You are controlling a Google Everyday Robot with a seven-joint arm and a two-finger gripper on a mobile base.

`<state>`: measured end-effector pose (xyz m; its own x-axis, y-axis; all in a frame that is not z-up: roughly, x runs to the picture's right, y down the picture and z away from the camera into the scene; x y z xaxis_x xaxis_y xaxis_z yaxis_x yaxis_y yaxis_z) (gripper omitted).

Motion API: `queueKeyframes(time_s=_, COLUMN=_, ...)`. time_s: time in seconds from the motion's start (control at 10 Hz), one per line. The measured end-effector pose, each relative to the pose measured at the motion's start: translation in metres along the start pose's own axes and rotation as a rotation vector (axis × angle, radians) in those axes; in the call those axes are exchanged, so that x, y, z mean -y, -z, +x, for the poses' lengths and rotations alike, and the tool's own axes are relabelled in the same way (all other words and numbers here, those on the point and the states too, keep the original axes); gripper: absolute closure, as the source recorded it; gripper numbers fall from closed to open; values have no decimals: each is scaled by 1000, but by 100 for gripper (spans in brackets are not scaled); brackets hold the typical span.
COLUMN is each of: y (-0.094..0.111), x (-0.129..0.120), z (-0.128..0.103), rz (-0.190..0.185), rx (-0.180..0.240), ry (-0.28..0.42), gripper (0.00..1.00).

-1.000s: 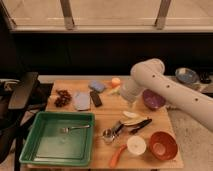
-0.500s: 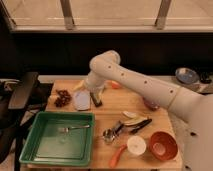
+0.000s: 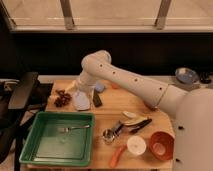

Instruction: Place grapes in paper cup

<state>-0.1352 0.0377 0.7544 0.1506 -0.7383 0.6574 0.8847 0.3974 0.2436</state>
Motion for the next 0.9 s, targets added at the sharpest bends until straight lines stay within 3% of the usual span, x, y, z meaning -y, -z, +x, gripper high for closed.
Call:
queueKeyframes(time_s=0.3, y=-11, x=3, z=5, rz=-12, rx=-4, ry=19, gripper=20)
queueKeyframes(time_s=0.7, y=-68, x=45, z=23, rz=-22, rx=10, ry=49, gripper=20)
queueKeyframes(time_s=0.9, y=-95, x=56, z=34, rz=-3, rx=34, ry=-4, gripper=20)
